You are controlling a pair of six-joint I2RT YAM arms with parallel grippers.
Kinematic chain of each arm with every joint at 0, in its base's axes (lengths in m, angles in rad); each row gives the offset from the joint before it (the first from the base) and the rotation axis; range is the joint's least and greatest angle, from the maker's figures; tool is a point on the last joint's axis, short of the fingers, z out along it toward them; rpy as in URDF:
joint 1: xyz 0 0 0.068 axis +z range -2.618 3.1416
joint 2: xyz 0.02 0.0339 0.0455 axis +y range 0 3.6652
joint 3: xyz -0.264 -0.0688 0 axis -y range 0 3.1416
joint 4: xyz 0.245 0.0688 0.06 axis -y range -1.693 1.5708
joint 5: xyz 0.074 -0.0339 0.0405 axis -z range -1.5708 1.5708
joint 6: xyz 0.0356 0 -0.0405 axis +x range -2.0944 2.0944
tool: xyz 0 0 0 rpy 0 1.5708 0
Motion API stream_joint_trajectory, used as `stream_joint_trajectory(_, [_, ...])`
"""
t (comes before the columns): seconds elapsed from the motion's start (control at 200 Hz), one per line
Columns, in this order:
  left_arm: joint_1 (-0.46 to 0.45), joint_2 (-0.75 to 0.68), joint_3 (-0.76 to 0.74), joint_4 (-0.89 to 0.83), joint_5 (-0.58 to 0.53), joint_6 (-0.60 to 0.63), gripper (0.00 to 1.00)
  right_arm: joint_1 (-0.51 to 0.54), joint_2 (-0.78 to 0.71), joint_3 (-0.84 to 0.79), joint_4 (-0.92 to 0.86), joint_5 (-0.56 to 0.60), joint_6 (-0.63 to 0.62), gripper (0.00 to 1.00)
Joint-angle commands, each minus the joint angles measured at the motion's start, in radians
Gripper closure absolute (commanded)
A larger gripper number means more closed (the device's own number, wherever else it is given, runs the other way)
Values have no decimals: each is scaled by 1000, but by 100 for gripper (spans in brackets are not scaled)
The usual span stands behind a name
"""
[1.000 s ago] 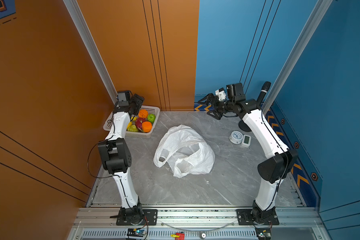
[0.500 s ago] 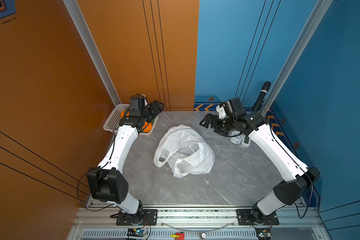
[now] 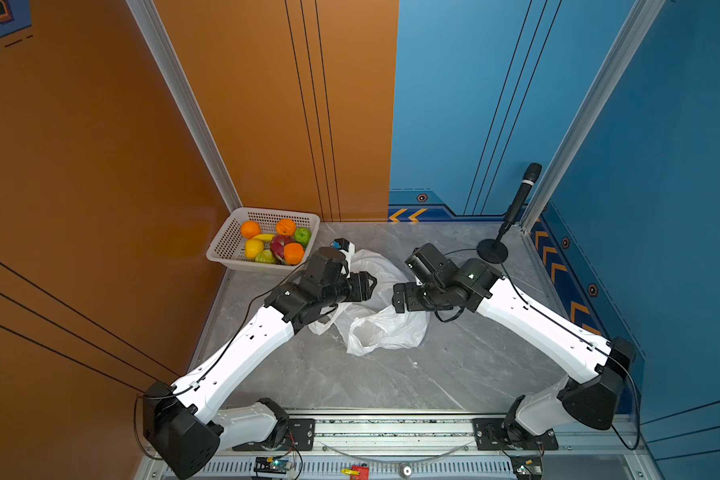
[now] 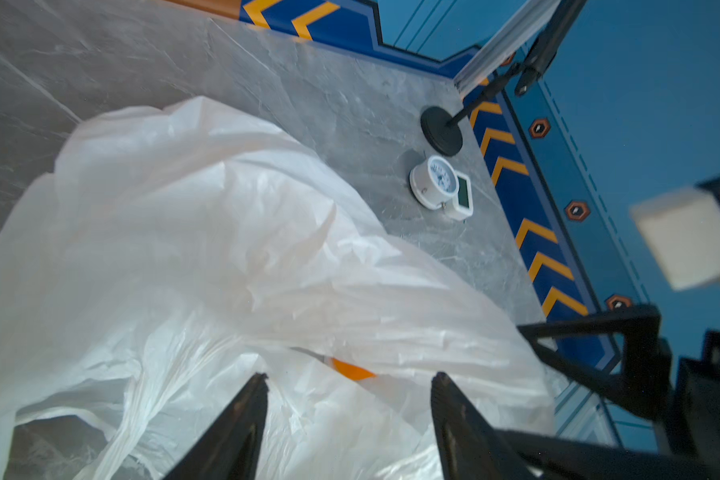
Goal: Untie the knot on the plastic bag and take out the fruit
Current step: 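Move both grippers back to the white bag opening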
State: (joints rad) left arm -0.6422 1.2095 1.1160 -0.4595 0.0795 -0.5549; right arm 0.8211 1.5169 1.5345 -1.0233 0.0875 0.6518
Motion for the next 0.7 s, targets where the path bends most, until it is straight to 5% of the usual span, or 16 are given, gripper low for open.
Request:
stream_joint_trajectory(0.0, [-68,-24,-44,-18,-72,102,38,-8,-1,-50,-59,188,24,0])
stream_joint_trajectory(0.22, [-173,84,-73,19,-80,196,37,-82,-17,-172,-45,131,20,6])
stream_joint_trajectory(0.696, [-189,423,92,110,10,234,31,-148,-61,-468,86,-139,34,30])
